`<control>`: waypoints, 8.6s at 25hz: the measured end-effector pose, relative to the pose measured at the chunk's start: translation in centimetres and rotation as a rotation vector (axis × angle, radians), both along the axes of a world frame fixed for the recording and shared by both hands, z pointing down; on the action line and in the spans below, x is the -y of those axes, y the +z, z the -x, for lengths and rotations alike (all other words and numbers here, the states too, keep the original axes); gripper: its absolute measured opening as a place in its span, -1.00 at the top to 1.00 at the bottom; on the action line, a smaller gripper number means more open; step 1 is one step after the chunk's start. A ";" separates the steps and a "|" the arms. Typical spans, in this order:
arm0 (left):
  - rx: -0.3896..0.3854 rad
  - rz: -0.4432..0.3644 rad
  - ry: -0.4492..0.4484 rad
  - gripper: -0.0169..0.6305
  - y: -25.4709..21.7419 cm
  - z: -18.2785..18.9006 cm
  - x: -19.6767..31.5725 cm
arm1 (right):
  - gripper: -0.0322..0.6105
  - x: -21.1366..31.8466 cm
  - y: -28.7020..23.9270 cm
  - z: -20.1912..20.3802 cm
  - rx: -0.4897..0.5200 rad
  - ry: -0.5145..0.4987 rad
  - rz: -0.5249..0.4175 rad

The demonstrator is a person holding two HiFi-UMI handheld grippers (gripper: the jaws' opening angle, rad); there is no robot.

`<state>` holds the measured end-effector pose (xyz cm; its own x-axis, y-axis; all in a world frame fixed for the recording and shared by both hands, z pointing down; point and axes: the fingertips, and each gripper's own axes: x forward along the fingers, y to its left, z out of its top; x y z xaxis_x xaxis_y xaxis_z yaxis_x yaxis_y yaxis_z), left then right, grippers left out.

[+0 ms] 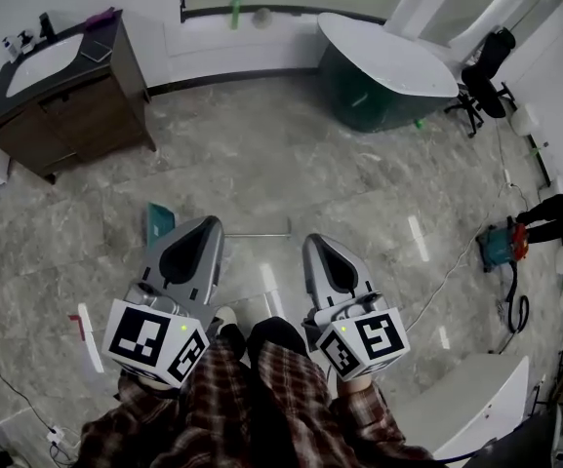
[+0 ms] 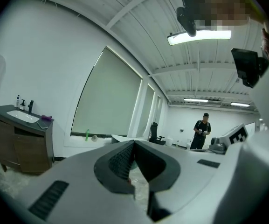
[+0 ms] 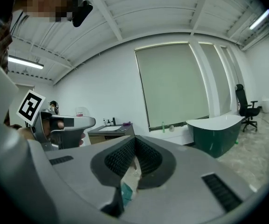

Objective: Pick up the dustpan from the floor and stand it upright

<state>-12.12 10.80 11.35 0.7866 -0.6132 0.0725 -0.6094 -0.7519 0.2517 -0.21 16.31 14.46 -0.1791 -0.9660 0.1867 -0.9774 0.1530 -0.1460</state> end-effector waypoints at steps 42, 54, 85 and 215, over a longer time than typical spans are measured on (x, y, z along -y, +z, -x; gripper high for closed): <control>0.017 -0.018 -0.174 0.91 -1.4 -19.8 23.9 | 0.87 27.5 -2.7 -20.7 -0.026 -0.174 -0.065; 0.047 0.075 -0.078 0.91 3.4 -21.9 25.7 | 0.86 29.0 3.7 -22.9 -0.003 -0.074 0.079; 0.047 0.268 0.037 0.91 40.4 -27.5 28.5 | 0.29 24.6 62.4 -31.2 0.270 0.383 0.787; 0.039 0.141 -0.427 0.91 29.8 10.1 20.1 | 0.62 30.2 43.0 10.8 -0.116 -0.064 0.354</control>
<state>-22.18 -9.29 41.11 0.4598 -0.8646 0.2027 -0.8688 -0.3907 0.3043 -11.02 -13.92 57.43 -0.1951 -0.8258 0.5292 -0.9806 0.1743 -0.0895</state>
